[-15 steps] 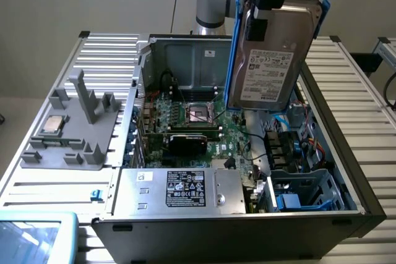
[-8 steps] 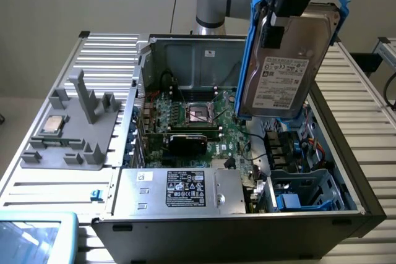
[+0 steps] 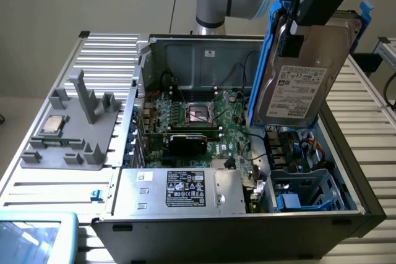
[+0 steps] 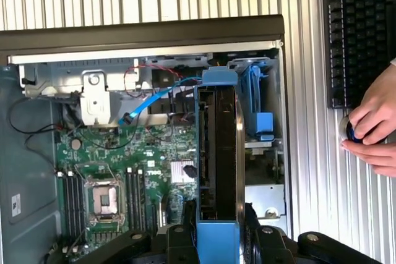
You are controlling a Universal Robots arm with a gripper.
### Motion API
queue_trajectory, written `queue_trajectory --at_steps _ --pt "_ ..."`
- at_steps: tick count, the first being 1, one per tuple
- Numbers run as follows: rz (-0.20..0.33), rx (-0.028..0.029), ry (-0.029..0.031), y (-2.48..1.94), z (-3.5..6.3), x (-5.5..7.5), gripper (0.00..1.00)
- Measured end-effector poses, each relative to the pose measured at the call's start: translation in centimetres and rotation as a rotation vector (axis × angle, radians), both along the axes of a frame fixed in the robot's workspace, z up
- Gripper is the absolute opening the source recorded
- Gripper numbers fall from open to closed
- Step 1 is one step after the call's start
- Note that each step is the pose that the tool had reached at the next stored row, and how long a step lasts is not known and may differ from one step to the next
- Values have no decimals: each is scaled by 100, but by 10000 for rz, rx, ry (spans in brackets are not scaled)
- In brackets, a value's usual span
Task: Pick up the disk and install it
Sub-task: 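Pick up the disk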
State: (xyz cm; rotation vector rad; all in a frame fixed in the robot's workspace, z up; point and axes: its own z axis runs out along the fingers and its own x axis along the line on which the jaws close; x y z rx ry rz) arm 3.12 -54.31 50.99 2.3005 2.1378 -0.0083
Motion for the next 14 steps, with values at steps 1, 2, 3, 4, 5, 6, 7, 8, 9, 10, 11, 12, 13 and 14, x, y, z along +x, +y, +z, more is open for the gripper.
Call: queue_trajectory --at_steps 1,2,3,4,5,6,7,8,9,10,11,12,13,14 --pt "-1 -8 0 -18 0 23 37" --pt "0 -17 0 -35 0 46 37" --pt "0 -26 0 -52 0 71 37" --pt "0 -37 0 -70 0 94 37" --pt "-1 -47 0 -87 0 115 37" --pt "-1 -56 0 -104 0 137 37" --pt "-1 -65 0 -121 0 159 37" --pt "-1 -74 0 -138 0 181 37" --pt "0 -82 0 -155 0 203 37" --pt "0 -92 0 -174 0 226 37" --pt "0 -100 0 -191 0 248 37" --pt "0 -107 0 -209 0 269 37" --pt "-1 -115 0 -227 0 288 37" --pt "0 -123 0 -244 0 306 37"
